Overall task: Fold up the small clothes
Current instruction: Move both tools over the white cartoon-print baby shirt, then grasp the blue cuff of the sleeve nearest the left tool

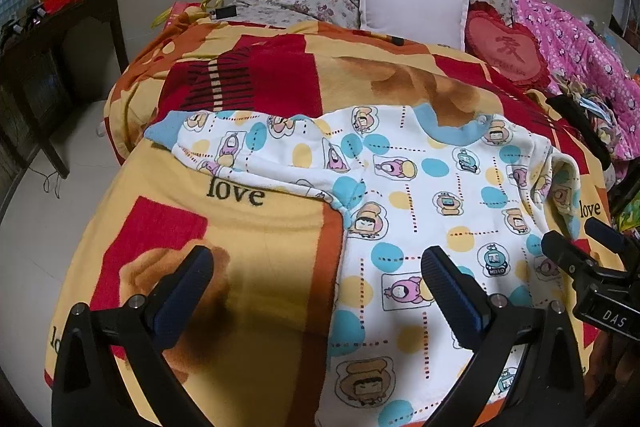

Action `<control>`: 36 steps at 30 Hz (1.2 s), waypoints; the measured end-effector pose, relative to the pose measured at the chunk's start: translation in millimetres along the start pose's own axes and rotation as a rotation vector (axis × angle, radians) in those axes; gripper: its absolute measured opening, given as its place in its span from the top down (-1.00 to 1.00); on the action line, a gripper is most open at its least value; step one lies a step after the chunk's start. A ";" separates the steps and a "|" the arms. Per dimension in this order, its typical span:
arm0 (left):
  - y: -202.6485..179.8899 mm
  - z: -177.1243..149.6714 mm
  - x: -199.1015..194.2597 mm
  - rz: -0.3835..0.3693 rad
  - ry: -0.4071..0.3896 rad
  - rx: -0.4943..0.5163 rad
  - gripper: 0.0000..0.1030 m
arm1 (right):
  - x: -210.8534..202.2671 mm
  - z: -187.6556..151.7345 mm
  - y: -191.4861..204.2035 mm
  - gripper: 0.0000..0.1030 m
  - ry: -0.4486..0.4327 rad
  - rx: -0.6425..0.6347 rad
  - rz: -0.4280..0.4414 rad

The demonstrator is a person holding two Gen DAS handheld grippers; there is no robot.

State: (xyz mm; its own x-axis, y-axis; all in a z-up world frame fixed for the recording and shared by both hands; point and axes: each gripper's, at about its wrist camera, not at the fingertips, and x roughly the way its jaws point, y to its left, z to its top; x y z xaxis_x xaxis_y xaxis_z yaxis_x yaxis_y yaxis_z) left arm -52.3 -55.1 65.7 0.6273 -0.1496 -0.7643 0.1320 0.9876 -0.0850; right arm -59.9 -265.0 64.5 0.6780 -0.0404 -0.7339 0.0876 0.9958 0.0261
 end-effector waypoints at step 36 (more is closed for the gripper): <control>148.7 68.6 66.7 0.141 0.038 -0.323 -1.00 | 64.5 57.2 93.9 -0.79 0.041 -0.162 0.183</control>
State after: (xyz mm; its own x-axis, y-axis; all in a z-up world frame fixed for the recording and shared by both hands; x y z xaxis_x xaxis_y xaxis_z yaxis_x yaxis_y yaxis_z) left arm 61.9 78.5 46.0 0.5924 -0.0147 -0.8055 -0.2076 0.9633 -0.1702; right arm 33.8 -178.8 58.4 0.6411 0.1421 -0.7542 -0.1544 0.9865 0.0547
